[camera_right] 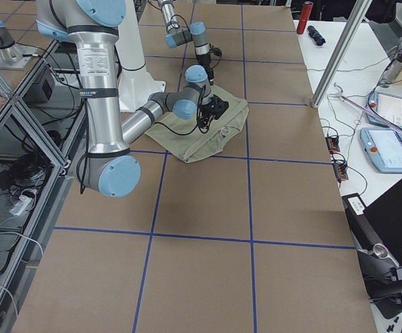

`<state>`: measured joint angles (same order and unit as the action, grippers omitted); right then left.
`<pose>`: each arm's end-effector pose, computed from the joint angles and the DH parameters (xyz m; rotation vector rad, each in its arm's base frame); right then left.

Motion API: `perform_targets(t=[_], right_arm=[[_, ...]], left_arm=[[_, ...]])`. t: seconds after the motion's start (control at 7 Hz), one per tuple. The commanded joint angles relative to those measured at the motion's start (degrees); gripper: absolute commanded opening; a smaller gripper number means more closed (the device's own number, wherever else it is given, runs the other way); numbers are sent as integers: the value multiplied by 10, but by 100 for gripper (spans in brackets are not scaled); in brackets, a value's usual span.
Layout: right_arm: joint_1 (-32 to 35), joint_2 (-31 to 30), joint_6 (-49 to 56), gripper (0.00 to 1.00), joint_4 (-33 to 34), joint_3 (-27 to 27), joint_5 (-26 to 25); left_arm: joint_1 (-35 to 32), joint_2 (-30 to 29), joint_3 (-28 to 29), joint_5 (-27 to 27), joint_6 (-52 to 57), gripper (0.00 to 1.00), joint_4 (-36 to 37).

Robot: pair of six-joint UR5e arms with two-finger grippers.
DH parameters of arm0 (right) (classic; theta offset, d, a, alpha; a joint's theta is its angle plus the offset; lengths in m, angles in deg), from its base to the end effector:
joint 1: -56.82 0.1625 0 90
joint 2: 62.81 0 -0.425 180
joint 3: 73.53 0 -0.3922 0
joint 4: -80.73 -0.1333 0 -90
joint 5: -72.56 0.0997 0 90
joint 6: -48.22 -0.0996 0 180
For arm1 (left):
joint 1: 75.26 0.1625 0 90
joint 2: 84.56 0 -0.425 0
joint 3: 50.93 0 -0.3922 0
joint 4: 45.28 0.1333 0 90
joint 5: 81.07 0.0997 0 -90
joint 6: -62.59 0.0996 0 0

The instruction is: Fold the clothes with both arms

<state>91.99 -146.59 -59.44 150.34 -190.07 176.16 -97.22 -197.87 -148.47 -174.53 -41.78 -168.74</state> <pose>-0.3562 -0.3854 0.3510 -0.0789 -0.9696 0.7405 0.5438 -0.3565 0.3049 0.0208 1.1384 -0.5314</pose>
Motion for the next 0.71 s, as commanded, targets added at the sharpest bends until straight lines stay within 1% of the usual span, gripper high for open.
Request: perform_targets(t=[0.0,0.29,0.43,0.57], right_arm=[[-1,0,0,100,0,1,0],[-1,0,0,100,0,1,0],[-1,0,-2,100,0,2,0],[-2,0,-3,100,0,2,0]], left_arm=[[2,-1,3,0,0,58,0],[2,-2,2,0,0,16,-1],[2,-3,1,0,0,10,0],[1,-2,1,1,1,0,0]])
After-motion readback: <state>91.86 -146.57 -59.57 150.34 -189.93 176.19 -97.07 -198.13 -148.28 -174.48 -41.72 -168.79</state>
